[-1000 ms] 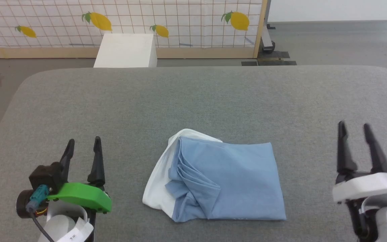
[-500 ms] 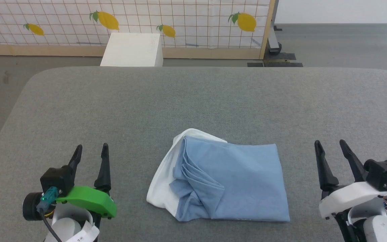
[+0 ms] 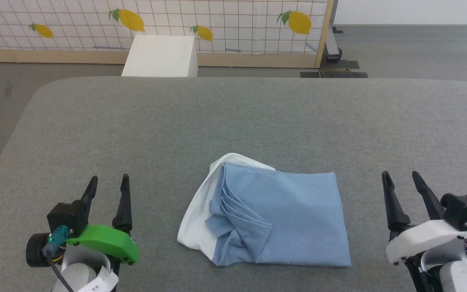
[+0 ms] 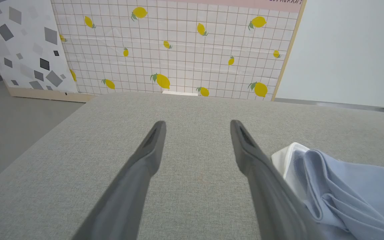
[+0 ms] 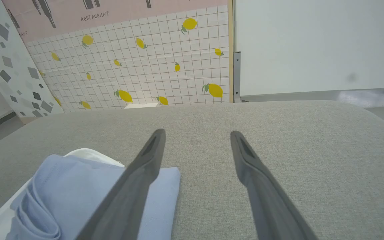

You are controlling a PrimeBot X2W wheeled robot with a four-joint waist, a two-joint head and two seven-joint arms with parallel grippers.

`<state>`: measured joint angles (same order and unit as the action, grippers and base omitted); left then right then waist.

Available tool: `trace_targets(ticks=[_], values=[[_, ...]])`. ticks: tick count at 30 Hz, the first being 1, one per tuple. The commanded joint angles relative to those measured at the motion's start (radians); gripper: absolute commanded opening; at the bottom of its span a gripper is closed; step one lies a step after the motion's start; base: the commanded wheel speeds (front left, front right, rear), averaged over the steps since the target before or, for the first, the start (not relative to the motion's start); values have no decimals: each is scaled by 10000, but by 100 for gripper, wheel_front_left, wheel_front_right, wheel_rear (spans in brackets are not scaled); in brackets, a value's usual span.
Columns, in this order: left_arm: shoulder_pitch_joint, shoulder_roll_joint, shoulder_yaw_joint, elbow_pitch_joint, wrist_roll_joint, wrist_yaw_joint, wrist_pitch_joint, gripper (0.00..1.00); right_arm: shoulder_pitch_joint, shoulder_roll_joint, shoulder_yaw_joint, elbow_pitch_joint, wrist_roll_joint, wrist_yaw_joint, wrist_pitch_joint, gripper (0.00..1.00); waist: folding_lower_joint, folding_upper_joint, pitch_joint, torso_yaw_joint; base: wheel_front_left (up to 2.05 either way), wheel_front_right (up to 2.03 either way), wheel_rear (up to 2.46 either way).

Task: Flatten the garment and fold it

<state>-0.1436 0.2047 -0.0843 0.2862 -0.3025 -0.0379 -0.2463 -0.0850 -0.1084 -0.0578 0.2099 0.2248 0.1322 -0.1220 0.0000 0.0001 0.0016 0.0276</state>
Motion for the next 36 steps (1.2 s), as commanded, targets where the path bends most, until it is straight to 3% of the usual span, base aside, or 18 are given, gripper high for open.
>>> trace_targets(ticks=[1, 18, 23, 30, 36], values=[[64, 60, -24, 34, -129, 57, 40, 100, 35, 50, -25, 19, -99, -15, 18, 100, 0, -1, 9, -1, 0, 0, 0], [18, 127, -65, -19, -287, 157, 23, 100, -170, 109, -257, -5, -26, -15, 447, 100, 0, -1, 128, -42, 0, 0, 0], [79, 167, 76, -266, -373, 256, -15, 100, -1149, 248, -340, 82, 535, -15, 3206, 100, 0, -1, 316, -179, 0, 0, 0], [-31, 123, 70, -895, -404, 347, -41, 100, -2768, -170, 744, 695, 370, -15, 7830, 100, 0, -1, 941, 152, 0, 0, 0], [-311, 127, 17, -1225, -395, 354, -57, 100, -3327, -385, 1295, 1562, -120, -15, 9833, 100, 0, -1, 1515, 715, 0, 0, 0]])
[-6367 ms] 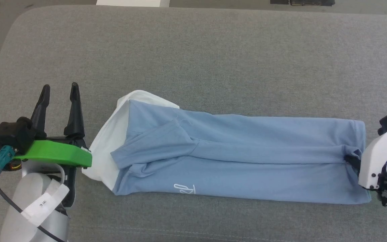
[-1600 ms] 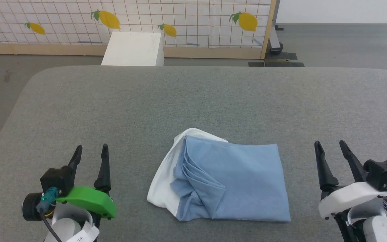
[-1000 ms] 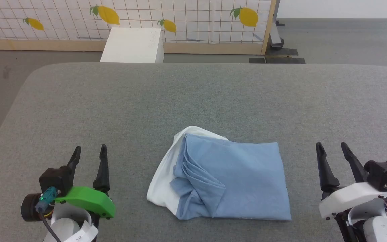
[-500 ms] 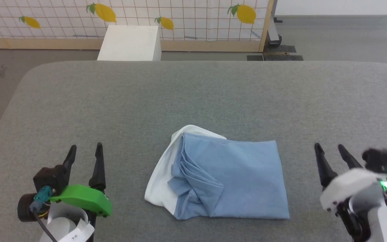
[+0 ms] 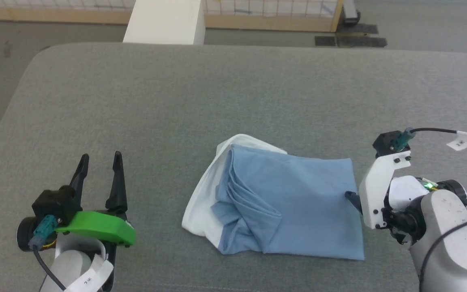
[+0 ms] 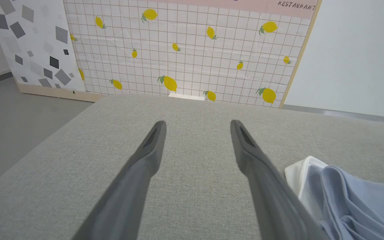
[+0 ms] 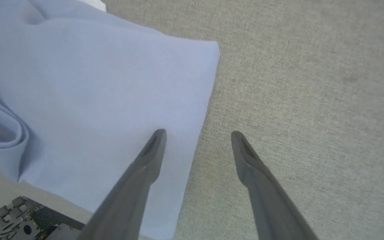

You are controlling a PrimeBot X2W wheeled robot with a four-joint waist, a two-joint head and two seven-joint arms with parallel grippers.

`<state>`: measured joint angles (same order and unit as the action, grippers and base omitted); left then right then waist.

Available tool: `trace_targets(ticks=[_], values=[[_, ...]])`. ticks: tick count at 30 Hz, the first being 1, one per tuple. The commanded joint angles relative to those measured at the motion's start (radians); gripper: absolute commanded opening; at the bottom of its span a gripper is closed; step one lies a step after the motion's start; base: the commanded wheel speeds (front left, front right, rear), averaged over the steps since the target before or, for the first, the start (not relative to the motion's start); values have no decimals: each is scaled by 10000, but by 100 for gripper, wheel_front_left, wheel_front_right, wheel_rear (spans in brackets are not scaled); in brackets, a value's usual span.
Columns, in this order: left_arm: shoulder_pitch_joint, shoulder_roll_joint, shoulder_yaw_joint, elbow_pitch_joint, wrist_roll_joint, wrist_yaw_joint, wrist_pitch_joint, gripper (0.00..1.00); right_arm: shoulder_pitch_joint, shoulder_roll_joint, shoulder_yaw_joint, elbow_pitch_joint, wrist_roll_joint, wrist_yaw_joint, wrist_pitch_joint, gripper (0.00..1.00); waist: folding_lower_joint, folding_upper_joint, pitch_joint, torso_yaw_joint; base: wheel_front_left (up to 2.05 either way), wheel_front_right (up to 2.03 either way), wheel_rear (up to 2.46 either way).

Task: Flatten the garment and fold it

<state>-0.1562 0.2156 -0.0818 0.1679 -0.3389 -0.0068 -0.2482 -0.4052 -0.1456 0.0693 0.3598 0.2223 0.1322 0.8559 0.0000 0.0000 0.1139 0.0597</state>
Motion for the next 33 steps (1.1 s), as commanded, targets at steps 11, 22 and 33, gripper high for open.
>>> trace_targets(ticks=[11, 22, 33], values=[[-482, -96, -85, 93, -95, -38, -88, 100, 24, 199, 151, 1313, -464, -15, -292, 100, 0, 0, 857, 1004, 0, 0, 0], [-524, -216, -108, 540, -151, -159, -121, 100, -44, 101, 222, 1767, -168, -15, -809, 0, 0, 0, 625, 1113, 0, 0, 0], [5, -264, 77, 558, -234, -119, -132, 100, -773, -1383, 1901, 266, 851, -15, -180, 0, 0, 0, -50, -153, 0, 0, 0]])
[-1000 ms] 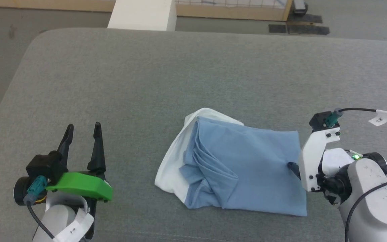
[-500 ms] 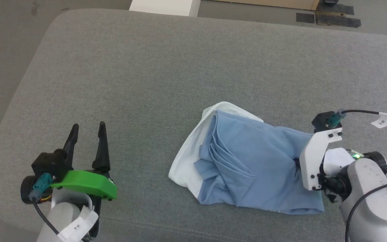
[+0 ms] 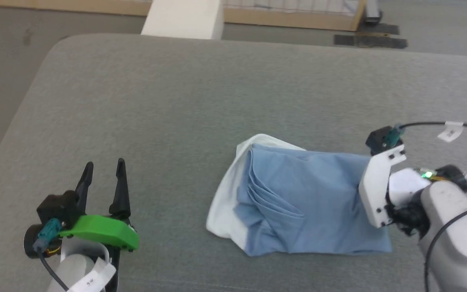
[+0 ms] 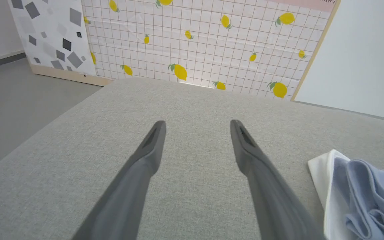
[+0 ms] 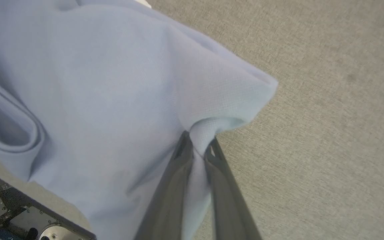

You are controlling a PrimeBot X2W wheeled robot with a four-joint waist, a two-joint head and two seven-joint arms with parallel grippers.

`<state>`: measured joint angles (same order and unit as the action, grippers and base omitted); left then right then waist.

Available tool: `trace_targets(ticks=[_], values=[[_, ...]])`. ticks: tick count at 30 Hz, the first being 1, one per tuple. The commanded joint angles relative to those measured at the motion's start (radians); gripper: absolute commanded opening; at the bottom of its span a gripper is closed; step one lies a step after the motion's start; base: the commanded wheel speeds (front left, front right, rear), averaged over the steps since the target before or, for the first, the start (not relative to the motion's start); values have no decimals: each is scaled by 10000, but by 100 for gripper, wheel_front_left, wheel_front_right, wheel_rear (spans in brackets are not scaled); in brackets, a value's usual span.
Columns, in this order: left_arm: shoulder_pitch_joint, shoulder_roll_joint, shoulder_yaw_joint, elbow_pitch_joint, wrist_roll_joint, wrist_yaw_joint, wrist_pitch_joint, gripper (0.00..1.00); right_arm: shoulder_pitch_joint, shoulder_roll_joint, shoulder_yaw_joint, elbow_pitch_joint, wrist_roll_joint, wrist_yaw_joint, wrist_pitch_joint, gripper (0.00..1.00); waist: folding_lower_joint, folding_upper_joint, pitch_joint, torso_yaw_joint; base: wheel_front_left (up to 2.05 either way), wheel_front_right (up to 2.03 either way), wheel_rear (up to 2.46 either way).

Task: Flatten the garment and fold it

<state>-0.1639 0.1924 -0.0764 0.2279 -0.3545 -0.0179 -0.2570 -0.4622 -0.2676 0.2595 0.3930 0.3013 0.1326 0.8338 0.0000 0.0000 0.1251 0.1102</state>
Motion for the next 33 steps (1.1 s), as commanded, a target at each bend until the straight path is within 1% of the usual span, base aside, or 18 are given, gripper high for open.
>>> trace_targets(ticks=[1, 4, 8, 12, 14, 18, 20, 24, 29, 33], values=[[116, -36, 62, -91, -99, 2, -44, 100, -289, -351, 131, -230, 176, -19, 181, 0, 0, 0, -119, -902, 0, 0, 0], [157, -87, 151, -322, -114, 33, -45, 100, -592, -881, 255, -605, 494, -19, 572, 0, 0, 0, 68, -1775, 0, 0, 0], [-5, -120, 142, -536, -69, -36, -46, 100, -964, -1383, 240, -793, 672, -19, 944, 0, 0, 0, 476, -2846, 0, 0, 0], [-304, -107, 107, -701, -13, -102, -46, 100, -1329, -1636, -111, -616, 672, -19, 1075, 0, 0, 0, 1051, -3722, 0, 0, 0], [-476, -46, 35, -765, 40, -157, -33, 100, -1498, -1652, -384, -462, 562, -19, 1026, 0, 0, 0, 1401, -4006, 0, 0, 0], [-946, 205, -99, -1031, 188, -262, 165, 100, -1790, -1759, -1172, -289, 246, -19, 861, 0, 0, 0, 2341, -4198, 0, 0, 0], [-1166, 360, -116, -1259, 239, -291, 320, 100, -1924, -1919, -1567, -284, -59, -19, 791, 0, 0, 0, 2837, -4181, 0, 0, 0], [-1438, 763, 3, -1898, 315, -279, 686, 100, -2257, -2130, -2672, -351, -559, -19, 549, 0, 0, 0, 3924, -4067, 0, 0, 0], [-1418, 1348, 392, -2811, 386, -122, 1119, 100, -2658, -2204, -4035, -364, -1456, -19, 404, 0, 0, 0, 4885, -3965, 0, 0, 0], [-1304, 1732, 741, -3593, 380, 26, 1468, 100, -3050, -1980, -5029, -486, -2200, -19, 255, 0, 0, 0, 5452, -3970, 0, 0, 0]])
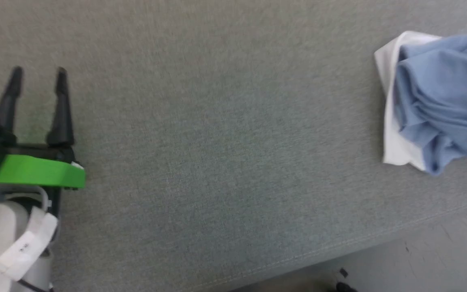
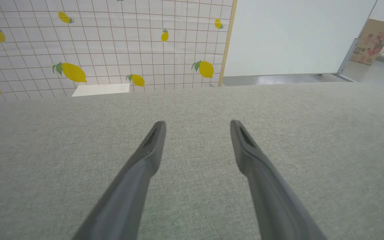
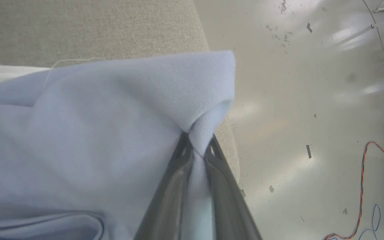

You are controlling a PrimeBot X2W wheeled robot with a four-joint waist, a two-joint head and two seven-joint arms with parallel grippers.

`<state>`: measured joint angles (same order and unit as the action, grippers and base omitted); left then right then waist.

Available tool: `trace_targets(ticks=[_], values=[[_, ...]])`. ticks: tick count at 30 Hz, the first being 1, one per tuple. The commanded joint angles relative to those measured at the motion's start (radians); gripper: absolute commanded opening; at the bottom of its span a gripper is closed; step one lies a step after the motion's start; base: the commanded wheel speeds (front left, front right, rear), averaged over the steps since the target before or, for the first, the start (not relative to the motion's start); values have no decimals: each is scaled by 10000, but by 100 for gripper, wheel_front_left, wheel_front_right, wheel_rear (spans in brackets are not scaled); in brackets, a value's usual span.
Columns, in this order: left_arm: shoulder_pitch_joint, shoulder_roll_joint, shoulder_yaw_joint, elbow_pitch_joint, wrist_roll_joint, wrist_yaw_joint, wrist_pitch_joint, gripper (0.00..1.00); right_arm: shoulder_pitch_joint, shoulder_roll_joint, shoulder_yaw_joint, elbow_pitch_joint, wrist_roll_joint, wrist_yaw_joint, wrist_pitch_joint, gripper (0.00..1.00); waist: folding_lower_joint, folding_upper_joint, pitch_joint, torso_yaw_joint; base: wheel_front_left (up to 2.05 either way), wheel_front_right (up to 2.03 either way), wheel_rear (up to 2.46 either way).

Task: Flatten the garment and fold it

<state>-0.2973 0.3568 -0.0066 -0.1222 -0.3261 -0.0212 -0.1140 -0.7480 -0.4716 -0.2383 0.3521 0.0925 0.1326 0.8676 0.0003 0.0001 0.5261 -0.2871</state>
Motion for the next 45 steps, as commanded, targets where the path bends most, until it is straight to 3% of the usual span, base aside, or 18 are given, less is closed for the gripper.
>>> trace_targets(ticks=[1, 6, 7, 8, 18, 28, 36, 45], values=[[55, 163, 109, -250, 96, 88, 116, 100, -276, 139, -301, -102, -276, -19, -126, 0, -3, -1, 1543, 3, 0, 0, 0], [224, 535, 392, -921, 116, 201, 517, 100, -576, 569, -1274, -279, -1218, -19, -351, 0, -3, -1, 1924, -62, 0, 0, 0], [259, 576, 433, -1002, 105, 216, 564, 100, -638, 664, -1433, -312, -1353, -19, -474, 24, -3, -1, 1959, -85, 0, 0, 0], [306, 631, 459, -1068, 110, 228, 639, 100, -676, 705, -1505, -323, -1580, -19, -627, 100, -3, -1, 1978, -104, 0, 0, 0], [686, 657, 602, -930, 92, 401, 504, 100, -1256, 969, -1799, -298, -2135, -19, -1655, 100, -3, -1, 1055, -312, 0, 0, 0], [1279, -131, 586, 440, -294, 649, -440, 100, -1954, 1234, 65, -1169, 50, -19, -3991, 100, -3, -1, -1549, 53, 0, 0, 0], [1590, -780, 593, 1375, -629, 770, -1039, 100, -1485, 2391, 1013, -1837, 1139, -19, -6724, 100, -3, -1, -3275, 859, 0, 0, 0], [1605, -1154, 544, 1818, -710, 830, -1291, 100, 643, 3753, 1719, -2514, 1351, -19, -8962, 100, -3, -1, -4351, 2078, 0, 0, 0]])
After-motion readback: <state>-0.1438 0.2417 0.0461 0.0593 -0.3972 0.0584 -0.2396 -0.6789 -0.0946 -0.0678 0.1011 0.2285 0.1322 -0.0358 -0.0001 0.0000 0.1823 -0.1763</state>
